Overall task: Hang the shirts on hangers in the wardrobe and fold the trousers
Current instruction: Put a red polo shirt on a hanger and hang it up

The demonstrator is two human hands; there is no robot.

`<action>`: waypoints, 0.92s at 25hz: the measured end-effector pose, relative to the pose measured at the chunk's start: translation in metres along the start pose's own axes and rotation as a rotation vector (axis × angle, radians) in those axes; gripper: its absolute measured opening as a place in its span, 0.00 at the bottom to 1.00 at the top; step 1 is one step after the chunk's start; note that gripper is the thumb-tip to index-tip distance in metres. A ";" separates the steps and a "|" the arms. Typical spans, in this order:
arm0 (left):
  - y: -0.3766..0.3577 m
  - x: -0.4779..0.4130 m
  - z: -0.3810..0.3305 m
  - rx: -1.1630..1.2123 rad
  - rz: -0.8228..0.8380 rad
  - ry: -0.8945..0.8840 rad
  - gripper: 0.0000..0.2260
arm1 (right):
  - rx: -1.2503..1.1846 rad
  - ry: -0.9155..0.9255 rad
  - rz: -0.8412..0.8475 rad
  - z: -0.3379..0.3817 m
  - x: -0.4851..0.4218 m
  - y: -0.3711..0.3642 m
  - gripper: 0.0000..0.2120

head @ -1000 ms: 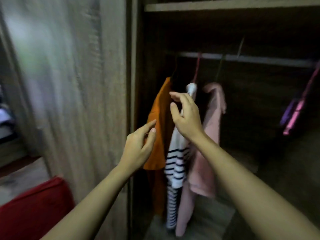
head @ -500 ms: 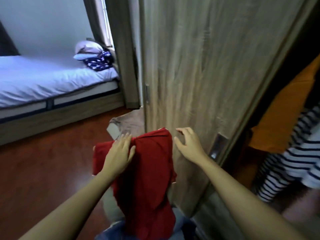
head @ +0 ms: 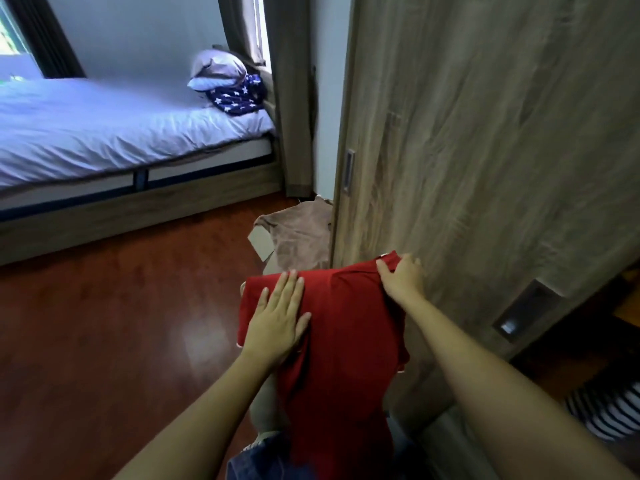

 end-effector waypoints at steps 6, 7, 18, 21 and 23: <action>-0.002 0.002 0.000 0.056 -0.028 -0.021 0.33 | -0.228 0.181 -0.032 0.038 0.006 0.016 0.11; 0.003 0.001 -0.001 0.142 -0.031 0.002 0.34 | -0.301 0.229 0.005 0.045 0.009 0.024 0.09; 0.217 -0.065 -0.036 0.889 -0.234 -0.279 0.32 | -0.823 0.581 0.324 0.152 0.076 0.169 0.10; 0.257 -0.063 -0.066 0.967 -0.099 -0.529 0.29 | -0.935 0.637 0.272 0.170 0.095 0.216 0.08; 0.261 -0.060 -0.080 1.103 -0.098 -0.539 0.22 | -0.950 0.656 0.198 0.171 0.105 0.247 0.12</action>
Point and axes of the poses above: each hand's wrist, its own x-axis away from the middle knuckle, its own y-axis out of the back of the hand, z = x × y, the point moved 1 cm from there along -x, towards the middle knuckle, and after that the axes turned 8 degrees about -x, right-handed, at the moved point
